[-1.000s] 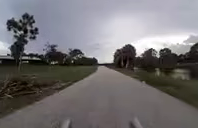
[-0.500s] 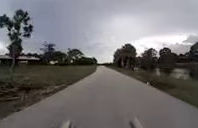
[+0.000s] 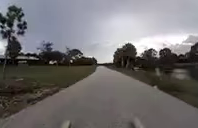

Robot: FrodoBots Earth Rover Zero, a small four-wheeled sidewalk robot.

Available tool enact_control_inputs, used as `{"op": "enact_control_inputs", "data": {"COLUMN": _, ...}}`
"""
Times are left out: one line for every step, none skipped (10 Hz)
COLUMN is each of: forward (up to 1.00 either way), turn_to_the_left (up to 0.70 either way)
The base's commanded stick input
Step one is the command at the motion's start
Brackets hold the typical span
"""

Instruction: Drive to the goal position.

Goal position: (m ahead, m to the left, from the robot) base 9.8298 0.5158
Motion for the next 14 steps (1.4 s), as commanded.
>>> {"op": "enact_control_inputs", "data": {"forward": 1.00, "turn_to_the_left": -0.04}}
{"op": "enact_control_inputs", "data": {"forward": 1.00, "turn_to_the_left": 0.00}}
{"op": "enact_control_inputs", "data": {"forward": 1.00, "turn_to_the_left": 0.00}}
{"op": "enact_control_inputs", "data": {"forward": 1.00, "turn_to_the_left": 0.00}}
{"op": "enact_control_inputs", "data": {"forward": 1.00, "turn_to_the_left": 0.00}}
{"op": "enact_control_inputs", "data": {"forward": 1.00, "turn_to_the_left": 0.00}}
{"op": "enact_control_inputs", "data": {"forward": 1.00, "turn_to_the_left": 0.00}}
{"op": "enact_control_inputs", "data": {"forward": 1.00, "turn_to_the_left": 0.00}}
{"op": "enact_control_inputs", "data": {"forward": 1.00, "turn_to_the_left": 0.00}}
{"op": "enact_control_inputs", "data": {"forward": 1.00, "turn_to_the_left": 0.00}}
{"op": "enact_control_inputs", "data": {"forward": 1.00, "turn_to_the_left": 0.00}}
{"op": "enact_control_inputs", "data": {"forward": 1.00, "turn_to_the_left": 0.00}}
{"op": "enact_control_inputs", "data": {"forward": 1.00, "turn_to_the_left": 0.00}}
{"op": "enact_control_inputs", "data": {"forward": 1.00, "turn_to_the_left": 0.00}}
